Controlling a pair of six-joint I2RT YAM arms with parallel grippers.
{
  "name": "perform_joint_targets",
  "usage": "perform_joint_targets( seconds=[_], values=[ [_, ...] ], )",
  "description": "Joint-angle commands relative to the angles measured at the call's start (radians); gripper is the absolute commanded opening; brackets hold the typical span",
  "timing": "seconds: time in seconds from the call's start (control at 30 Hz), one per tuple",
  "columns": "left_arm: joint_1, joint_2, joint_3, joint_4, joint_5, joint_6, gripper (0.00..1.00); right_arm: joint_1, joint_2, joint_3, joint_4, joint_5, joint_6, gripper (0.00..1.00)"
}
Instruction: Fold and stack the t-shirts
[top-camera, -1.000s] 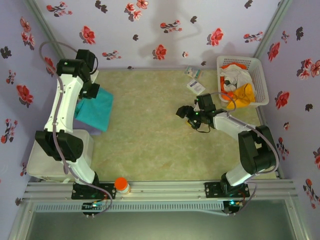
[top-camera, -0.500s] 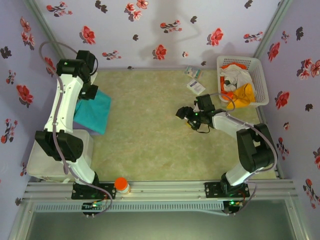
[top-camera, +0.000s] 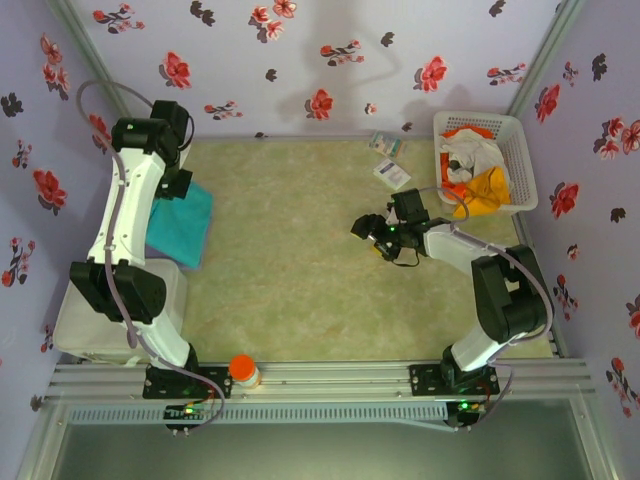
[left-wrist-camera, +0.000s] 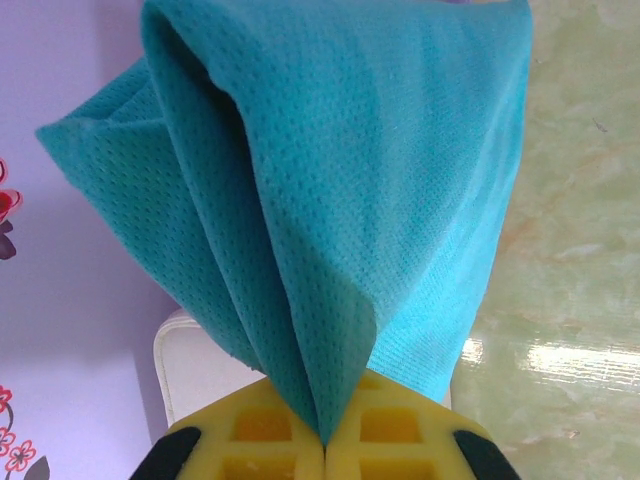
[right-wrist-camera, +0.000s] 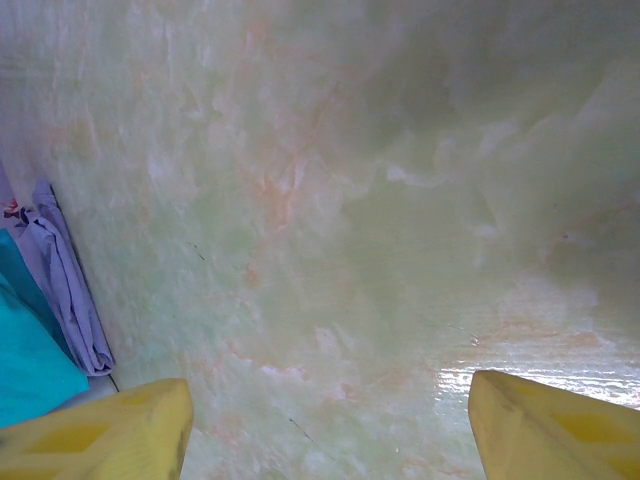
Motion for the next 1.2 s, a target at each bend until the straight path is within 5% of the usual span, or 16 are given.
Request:
perform_joint_targets(
  seconds=[0.0,1.17],
  values=[
    [0.01,0.006,0.004,-0.002,-0.017,-0.009,0.0,-0.007,0.012,0.017,-0.005,-0.015,-0.01,0.73],
    [0.128,0.076,-0.223,0.239,-0.013,-0.012,0.0,-0.007,0.028,0.026,-0.034,-0.023,-0.03,0.73]
  ],
)
